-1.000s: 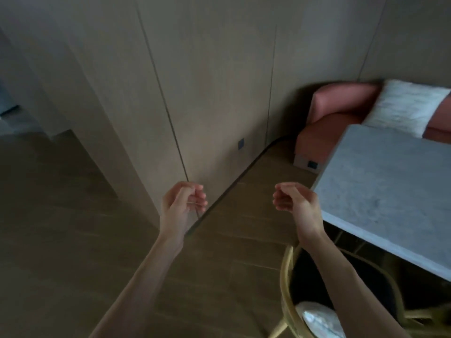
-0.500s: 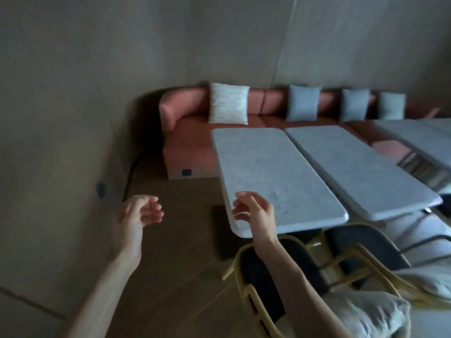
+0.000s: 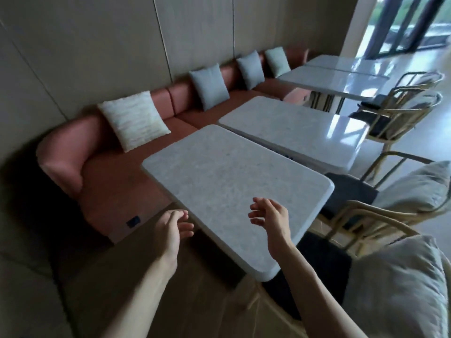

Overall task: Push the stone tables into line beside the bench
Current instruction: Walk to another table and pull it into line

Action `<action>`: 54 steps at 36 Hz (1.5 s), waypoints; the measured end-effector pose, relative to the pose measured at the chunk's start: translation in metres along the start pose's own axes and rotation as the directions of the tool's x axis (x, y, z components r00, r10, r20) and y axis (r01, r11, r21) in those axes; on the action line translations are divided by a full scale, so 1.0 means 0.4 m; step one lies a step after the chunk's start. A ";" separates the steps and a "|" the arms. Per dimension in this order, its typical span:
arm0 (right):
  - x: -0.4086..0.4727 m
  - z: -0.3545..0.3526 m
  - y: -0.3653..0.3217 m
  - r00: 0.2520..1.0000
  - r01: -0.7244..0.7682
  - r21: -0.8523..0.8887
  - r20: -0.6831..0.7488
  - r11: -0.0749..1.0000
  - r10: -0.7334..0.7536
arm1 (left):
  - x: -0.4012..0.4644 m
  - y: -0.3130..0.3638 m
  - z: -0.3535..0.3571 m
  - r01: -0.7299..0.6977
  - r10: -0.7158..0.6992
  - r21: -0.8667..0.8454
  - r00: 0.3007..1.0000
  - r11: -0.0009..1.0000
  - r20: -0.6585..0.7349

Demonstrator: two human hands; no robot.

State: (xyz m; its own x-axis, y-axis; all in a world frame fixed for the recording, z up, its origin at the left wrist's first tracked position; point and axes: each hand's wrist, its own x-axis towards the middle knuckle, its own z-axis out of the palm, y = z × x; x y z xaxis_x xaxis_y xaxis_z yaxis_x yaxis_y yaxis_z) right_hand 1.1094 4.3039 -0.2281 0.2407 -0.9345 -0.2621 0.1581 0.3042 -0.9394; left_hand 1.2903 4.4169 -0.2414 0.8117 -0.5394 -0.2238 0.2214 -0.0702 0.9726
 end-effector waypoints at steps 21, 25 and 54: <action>0.115 0.173 0.210 0.854 -0.224 -0.662 -0.486 0.715 -0.183 | 0.427 -0.109 0.221 -0.418 -0.161 0.453 0.571 0.787 0.805; 0.140 0.144 0.303 0.907 -0.315 -0.836 -0.404 0.449 -0.116 | 0.469 -0.178 0.202 -0.520 -0.207 0.480 0.497 0.707 0.843; 0.271 0.020 0.734 0.744 -0.363 -0.927 -0.349 0.095 -0.569 | 0.628 -0.612 0.207 -0.988 0.097 0.134 0.126 -0.076 0.987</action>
State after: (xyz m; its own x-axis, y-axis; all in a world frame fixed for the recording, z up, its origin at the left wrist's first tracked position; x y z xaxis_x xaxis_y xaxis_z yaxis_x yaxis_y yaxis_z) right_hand 1.1895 4.2935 -0.5306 -0.2454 -0.9333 0.2621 -0.9601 0.1965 -0.1992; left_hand 1.3952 4.2292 -0.5304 -0.4096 -0.9033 0.1274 -0.8913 0.4260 0.1552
